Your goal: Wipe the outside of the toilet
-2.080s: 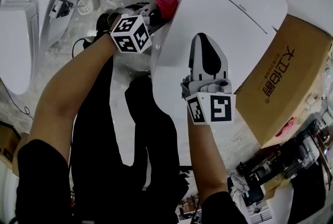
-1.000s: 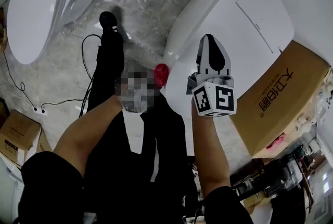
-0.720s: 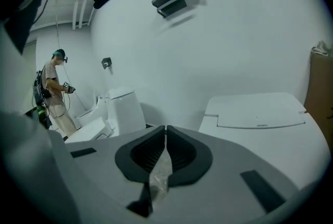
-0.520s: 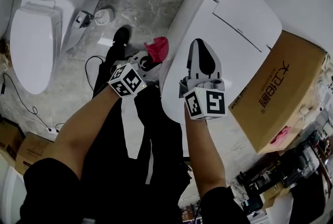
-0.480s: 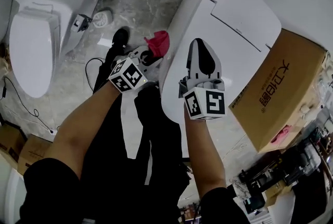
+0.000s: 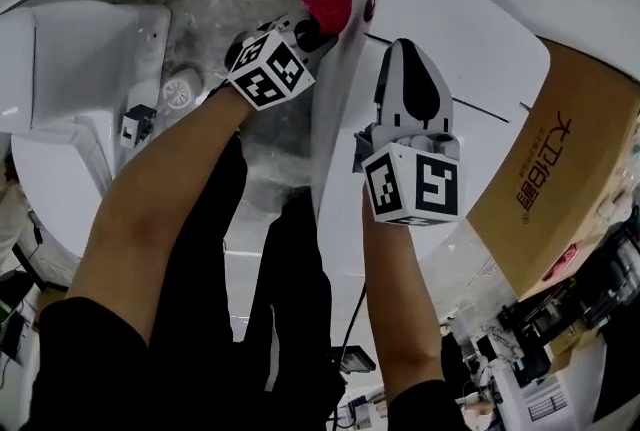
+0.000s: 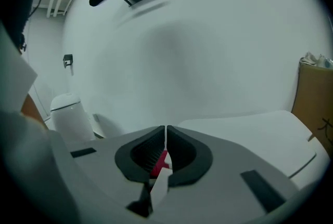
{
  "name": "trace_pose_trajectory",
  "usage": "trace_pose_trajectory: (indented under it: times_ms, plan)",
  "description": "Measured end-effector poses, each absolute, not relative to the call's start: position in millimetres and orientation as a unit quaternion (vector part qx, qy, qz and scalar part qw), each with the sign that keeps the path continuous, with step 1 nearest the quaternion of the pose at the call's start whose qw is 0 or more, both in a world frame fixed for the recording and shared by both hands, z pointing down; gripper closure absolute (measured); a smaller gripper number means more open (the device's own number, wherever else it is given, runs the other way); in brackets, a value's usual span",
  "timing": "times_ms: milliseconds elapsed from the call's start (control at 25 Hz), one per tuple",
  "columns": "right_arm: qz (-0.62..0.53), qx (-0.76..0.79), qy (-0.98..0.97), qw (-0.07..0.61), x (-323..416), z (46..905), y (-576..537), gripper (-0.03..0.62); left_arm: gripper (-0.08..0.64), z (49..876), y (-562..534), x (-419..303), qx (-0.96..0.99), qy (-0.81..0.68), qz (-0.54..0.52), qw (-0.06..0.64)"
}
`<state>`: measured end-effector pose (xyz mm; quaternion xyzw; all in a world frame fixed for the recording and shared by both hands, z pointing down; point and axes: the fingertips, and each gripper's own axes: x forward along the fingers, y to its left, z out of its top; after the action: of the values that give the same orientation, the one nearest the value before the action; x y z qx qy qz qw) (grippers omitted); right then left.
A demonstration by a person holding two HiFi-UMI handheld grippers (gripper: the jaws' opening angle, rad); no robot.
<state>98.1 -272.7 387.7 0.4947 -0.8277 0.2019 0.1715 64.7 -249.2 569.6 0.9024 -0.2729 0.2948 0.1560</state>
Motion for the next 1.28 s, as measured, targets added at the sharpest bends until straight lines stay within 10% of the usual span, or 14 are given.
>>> trace_pose_trajectory:
  times_ms: [600, 1280]
  plan:
    - [0.223, 0.525, -0.811, 0.129, 112, 401, -298, 0.555, 0.503, 613, -308, 83, 0.911, -0.184, 0.358, 0.09]
    - [0.247, 0.49, -0.82, 0.165, 126, 408, -174, 0.555, 0.503, 631, -115, 111, 0.898, -0.178, 0.389, 0.098]
